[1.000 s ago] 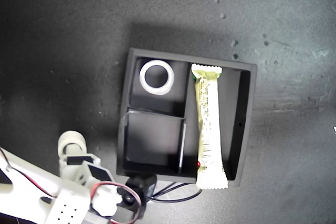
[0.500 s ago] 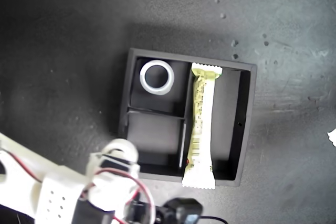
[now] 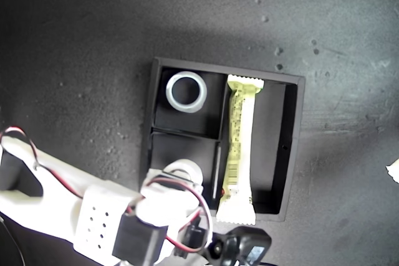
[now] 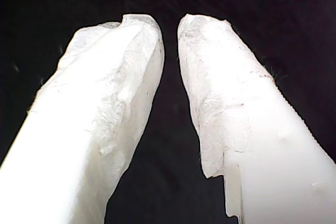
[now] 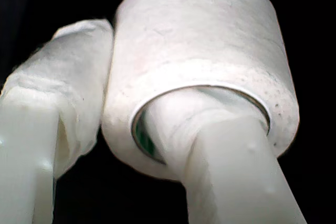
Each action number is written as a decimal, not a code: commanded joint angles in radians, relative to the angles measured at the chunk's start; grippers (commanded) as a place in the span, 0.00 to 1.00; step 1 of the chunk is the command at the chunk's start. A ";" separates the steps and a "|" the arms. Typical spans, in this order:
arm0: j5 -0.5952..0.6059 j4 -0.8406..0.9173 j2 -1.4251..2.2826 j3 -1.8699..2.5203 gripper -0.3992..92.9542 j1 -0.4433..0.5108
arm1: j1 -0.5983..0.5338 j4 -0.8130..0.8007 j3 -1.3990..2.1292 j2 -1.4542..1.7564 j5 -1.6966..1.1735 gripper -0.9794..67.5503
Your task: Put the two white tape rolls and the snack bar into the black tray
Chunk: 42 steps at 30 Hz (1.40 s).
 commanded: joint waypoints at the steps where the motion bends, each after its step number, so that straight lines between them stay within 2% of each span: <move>1: 0.023 0.017 0.017 0.021 0.03 -0.029 | -0.012 -0.020 0.005 0.023 0.009 0.04; 9: 0.081 0.017 0.052 0.002 0.17 -0.020 | -0.015 -0.012 -0.006 0.023 0.008 0.05; 12: 0.097 0.017 0.101 0.005 0.19 -0.015 | -0.015 -0.005 -0.018 0.023 0.005 0.06; 17: 0.086 0.018 0.282 0.103 0.17 -0.021 | 0.000 0.054 -0.060 0.023 0.012 0.07; 23: 0.023 0.015 0.739 0.581 0.08 -0.097 | 0.077 0.249 -0.155 0.063 0.107 0.05; 27: -0.052 0.006 0.963 0.907 0.07 -0.144 | 0.084 0.314 -0.104 0.272 0.207 0.01; 30: -0.107 -0.026 1.071 1.131 0.06 -0.173 | 0.123 0.270 0.080 0.514 0.268 0.01; 35: -0.080 -0.295 1.250 1.543 0.06 -0.222 | 0.195 0.143 0.468 0.942 0.307 0.01; 42: -0.035 -0.601 1.488 1.939 0.03 -0.239 | 0.195 0.077 0.683 1.006 0.308 0.01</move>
